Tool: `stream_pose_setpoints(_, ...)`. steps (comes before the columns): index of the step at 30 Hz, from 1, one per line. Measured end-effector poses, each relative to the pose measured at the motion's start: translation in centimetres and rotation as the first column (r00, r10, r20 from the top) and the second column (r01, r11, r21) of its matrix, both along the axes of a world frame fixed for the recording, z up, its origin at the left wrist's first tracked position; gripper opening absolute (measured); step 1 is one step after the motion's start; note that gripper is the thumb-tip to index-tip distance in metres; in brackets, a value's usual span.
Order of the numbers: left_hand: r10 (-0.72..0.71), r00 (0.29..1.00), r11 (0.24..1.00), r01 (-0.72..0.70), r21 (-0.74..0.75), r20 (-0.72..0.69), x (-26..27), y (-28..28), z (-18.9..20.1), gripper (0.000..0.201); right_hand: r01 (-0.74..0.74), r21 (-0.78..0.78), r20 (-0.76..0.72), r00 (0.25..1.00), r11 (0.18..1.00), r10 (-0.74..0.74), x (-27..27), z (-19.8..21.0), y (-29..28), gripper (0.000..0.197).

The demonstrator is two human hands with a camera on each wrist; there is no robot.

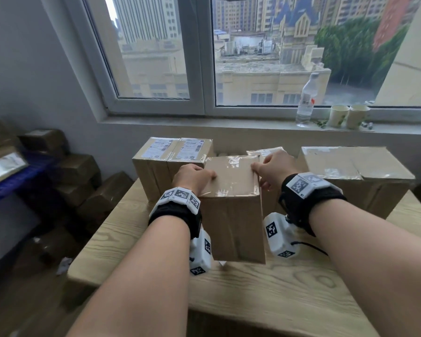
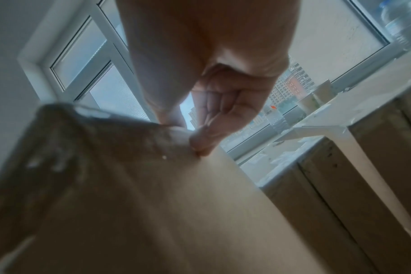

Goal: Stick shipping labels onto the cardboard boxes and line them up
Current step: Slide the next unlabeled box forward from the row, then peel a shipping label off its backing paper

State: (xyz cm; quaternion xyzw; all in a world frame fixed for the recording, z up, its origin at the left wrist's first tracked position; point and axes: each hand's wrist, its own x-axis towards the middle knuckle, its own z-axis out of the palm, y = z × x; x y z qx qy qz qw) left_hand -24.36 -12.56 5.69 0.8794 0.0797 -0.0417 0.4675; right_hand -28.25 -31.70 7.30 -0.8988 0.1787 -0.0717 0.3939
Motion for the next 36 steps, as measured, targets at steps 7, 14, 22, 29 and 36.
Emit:
stream_pose_setpoints(7,-0.119,0.987,0.993,0.117,-0.023,-0.111,-1.5,-2.2,-1.3,0.021,0.03,-0.046,-0.16,0.986,0.999,-0.037,-3.1,-1.1,-2.7,0.027)
stream_pose_setpoints(14,-0.231,0.94,0.968,0.196,-0.156,-0.252,-2.8,-6.0,-3.5,0.014,0.11,-0.032,-0.26,0.959,0.993,-0.114,-5.6,-3.8,-6.1,0.027)
stream_pose_setpoints(22,-0.282,0.915,0.953,0.235,-0.189,-0.288,-2.9,-9.7,-6.8,0.022,0.182,-0.029,-0.295,0.938,0.983,-0.183,-7.2,-6.5,-9.3,0.028)
stream_pose_setpoints(29,-0.252,0.917,0.954,0.183,-0.236,-0.308,-2.5,-12.1,-9.0,0.046,0.293,0.146,-0.266,0.932,0.945,-0.247,-7.7,-9.3,-12.5,0.029)
stream_pose_setpoints(36,-0.326,0.902,0.868,0.167,-0.468,-0.282,-2.9,-13.6,-11.9,0.067,0.442,0.16,-0.324,0.868,0.883,-0.376,-9.3,-15.0,-17.2,0.028)
